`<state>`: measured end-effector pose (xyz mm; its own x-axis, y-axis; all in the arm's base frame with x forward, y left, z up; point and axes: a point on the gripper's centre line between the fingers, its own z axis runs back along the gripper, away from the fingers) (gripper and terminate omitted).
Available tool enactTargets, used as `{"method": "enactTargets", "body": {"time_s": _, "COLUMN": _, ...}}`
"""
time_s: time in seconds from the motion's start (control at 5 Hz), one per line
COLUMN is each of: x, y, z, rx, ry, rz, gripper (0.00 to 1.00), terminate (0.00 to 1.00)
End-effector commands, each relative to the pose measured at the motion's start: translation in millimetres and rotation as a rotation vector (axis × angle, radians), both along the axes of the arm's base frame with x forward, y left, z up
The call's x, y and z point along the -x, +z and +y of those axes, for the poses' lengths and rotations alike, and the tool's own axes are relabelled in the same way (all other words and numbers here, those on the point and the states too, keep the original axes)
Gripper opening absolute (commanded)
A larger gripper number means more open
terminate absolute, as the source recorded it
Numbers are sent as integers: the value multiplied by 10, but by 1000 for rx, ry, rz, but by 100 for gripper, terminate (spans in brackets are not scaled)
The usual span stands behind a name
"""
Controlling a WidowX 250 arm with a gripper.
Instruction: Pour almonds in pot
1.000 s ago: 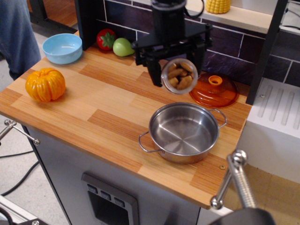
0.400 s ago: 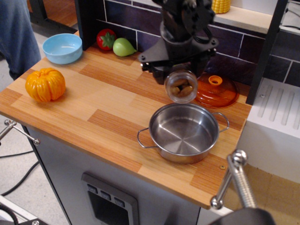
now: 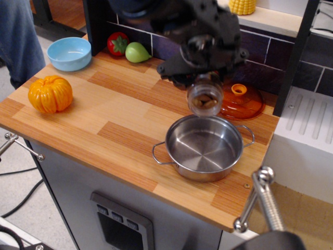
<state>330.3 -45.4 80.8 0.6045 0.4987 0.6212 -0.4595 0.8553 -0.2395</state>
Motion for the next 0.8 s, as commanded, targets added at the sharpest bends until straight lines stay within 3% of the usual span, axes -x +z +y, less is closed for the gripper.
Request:
{"method": "enactTargets", "body": {"time_s": 0.0, "x": 21, "y": 135, "z": -105, "rx": -8, "ry": -66, "rz": -219, "gripper": 0, "terminate": 0}}
{"method": "enactTargets", "body": {"time_s": 0.2, "x": -48, "y": 164, "z": -132, "rx": -13, "ry": -90, "rz": -281, "gripper": 0, "terminate": 0}}
{"method": "enactTargets", "body": {"time_s": 0.6, "x": -111, "y": 195, "z": -123, "rx": -17, "ry": -93, "rz": -318, "gripper": 0, "terminate": 0}}
